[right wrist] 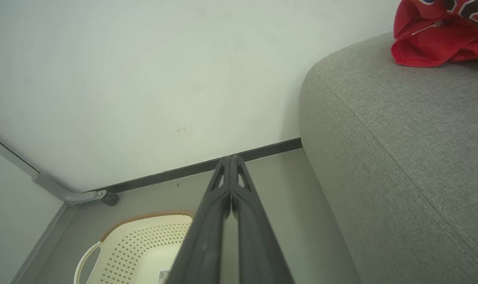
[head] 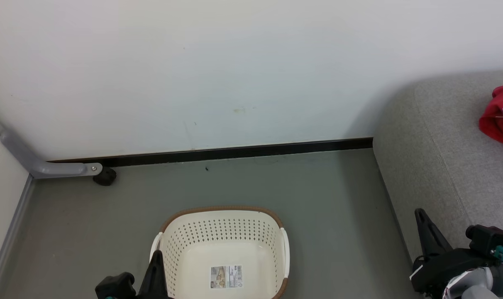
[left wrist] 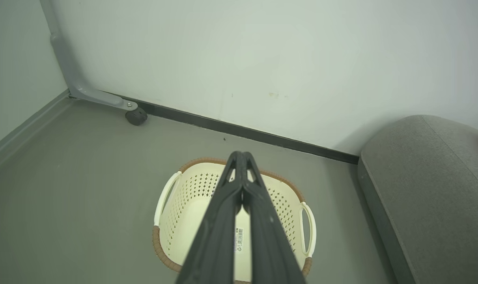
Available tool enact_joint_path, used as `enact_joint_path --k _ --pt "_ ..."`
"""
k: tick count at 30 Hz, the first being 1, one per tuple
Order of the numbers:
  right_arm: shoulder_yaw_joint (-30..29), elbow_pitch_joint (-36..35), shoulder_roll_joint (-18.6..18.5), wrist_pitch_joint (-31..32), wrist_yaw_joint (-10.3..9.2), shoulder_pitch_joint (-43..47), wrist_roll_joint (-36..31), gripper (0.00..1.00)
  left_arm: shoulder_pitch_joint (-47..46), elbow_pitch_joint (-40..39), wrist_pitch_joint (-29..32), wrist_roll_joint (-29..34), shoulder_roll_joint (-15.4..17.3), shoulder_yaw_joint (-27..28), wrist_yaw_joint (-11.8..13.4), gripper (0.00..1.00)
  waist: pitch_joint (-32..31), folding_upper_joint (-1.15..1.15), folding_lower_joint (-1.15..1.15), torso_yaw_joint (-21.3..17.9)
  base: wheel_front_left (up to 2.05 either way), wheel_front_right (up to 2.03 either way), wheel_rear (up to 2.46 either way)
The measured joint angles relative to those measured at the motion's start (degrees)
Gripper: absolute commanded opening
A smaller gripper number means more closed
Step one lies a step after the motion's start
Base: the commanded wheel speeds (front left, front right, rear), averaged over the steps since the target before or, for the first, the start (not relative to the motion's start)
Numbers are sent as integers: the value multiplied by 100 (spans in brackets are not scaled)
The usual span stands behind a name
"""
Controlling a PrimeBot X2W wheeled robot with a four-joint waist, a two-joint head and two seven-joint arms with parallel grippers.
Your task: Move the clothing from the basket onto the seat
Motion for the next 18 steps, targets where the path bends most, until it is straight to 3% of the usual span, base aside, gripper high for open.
enact_joint_path --k 18 --pt "-489 -201 208 407 90 8 1209 0 -10 -144 419 -1328 1 349 -250 0 2 0 0 -53 0 0 0"
